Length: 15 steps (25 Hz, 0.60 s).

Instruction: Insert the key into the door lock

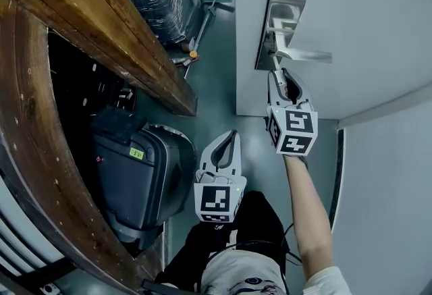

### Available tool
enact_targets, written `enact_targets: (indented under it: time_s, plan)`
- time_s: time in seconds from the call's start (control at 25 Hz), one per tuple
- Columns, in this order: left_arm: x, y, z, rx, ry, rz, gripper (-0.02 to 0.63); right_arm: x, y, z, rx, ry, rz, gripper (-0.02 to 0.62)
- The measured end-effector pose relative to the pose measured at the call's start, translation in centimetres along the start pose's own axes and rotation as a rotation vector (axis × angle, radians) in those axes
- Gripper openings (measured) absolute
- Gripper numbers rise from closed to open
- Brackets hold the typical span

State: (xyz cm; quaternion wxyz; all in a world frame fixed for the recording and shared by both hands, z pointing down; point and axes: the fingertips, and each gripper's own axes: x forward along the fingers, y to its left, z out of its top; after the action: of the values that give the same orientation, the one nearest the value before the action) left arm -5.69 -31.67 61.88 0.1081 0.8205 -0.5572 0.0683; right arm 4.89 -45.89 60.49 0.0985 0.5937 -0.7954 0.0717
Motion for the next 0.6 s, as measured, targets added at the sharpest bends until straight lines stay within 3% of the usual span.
enact_targets:
  time_s: [0.44,0.6]
  plan:
    - [0.4,0.8,-0.5,-0.007,0.007,0.009,0.003,1.3,-0.7,-0.6,-0.008,0.024,-0.006,0.118]
    - [0.3,0.8,-0.4,-0.01,0.01,0.014,0.003,1.5,-0.6,-0.6,-0.007,0.039,-0.043,0.118]
